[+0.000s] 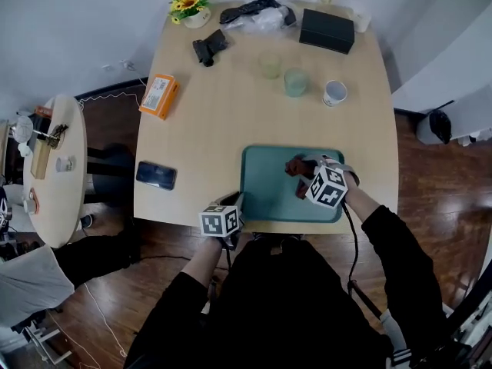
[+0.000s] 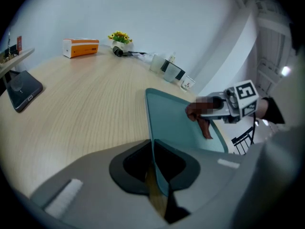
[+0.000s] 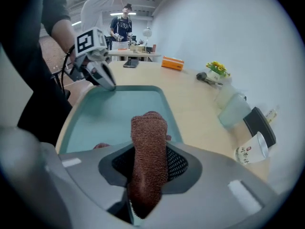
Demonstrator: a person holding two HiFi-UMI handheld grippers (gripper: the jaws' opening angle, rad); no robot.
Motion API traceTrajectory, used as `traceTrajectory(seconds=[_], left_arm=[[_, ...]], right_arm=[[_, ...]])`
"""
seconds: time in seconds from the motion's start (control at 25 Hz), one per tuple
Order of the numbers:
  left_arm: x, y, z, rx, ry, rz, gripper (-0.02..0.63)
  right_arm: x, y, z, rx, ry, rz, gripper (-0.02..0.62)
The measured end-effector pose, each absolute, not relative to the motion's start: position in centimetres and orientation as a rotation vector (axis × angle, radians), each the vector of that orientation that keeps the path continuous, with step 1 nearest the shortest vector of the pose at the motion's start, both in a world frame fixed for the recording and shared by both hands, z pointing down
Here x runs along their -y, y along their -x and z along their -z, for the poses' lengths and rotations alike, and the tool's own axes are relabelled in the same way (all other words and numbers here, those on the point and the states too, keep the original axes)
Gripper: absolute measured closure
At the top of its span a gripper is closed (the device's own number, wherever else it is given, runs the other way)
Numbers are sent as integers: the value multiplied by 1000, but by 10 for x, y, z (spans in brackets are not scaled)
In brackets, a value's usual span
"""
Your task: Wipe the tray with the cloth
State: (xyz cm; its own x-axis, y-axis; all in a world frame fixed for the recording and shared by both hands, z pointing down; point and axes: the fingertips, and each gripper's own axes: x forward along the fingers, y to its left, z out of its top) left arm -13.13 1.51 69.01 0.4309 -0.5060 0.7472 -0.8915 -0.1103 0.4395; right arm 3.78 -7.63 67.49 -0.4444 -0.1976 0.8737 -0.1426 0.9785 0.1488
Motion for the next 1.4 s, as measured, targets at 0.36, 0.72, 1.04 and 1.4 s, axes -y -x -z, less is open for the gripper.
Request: traceTrajectory(seconds=[0.36, 0.72, 1.04, 1.4], left_arm=[[-13, 132, -691, 1223, -1769, -527, 601], [-15, 135, -692, 1231, -1764, -529, 603], [-16, 135, -692, 1233, -1772, -543, 601], [-15, 133, -690, 1215, -1785, -551, 601]], right_arm=[[117, -42, -674, 2016, -230, 73, 476], [8, -67, -671, 2077, -212, -41, 474], [-64, -86, -674, 2107, -191, -78, 474], [17, -108, -678, 2032, -234, 60, 474]])
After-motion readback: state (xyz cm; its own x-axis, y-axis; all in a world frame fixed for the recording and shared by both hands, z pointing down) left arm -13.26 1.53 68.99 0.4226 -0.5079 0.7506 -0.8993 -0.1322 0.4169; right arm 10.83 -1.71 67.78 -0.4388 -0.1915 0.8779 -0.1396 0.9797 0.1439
